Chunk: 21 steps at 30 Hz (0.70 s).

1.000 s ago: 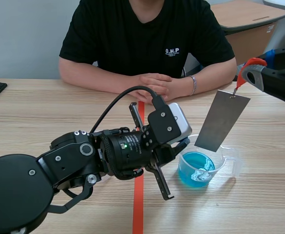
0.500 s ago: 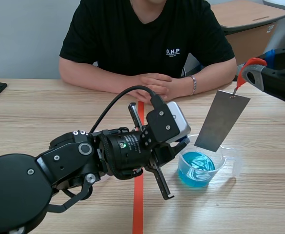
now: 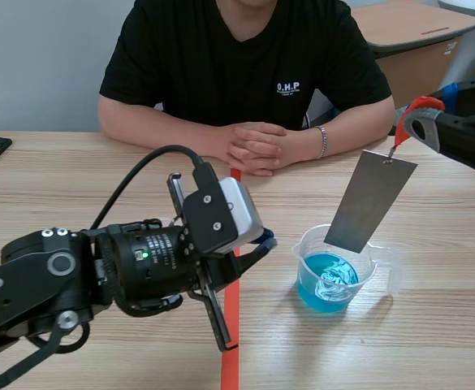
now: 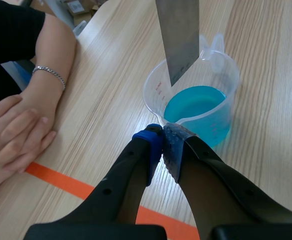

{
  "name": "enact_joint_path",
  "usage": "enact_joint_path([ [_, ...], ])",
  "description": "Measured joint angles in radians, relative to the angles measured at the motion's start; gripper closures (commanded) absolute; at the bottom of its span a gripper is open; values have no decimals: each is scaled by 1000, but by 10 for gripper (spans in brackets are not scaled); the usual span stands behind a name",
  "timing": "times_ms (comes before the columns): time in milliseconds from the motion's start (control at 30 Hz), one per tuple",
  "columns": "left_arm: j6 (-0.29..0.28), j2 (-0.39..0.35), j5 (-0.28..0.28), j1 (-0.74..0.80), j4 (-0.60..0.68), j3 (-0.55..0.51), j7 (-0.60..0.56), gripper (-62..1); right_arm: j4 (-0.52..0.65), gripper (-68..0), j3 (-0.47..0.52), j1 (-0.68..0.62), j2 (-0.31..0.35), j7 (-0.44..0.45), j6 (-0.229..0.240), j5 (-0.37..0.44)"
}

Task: Do the redox reaction experiment.
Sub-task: 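Lower the plate into the blue solution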

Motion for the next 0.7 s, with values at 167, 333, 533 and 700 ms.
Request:
enact_joint_path([
  [167,17,-103,-55,116,111,-98,-1,-43,0,-15,-1,0,0,-2,0,0],
  [333,46,-207,-114,254,174,-232,-21,-43,0,-15,-43,5,0,9,0,-48],
  [533,97,-291,-163,473,193,-437,-62,-43,-16,-16,-93,35,0,41,0,-90],
  [700,113,-295,-222,663,193,-630,-86,-43,-66,-16,-146,70,0,54,0,-141],
])
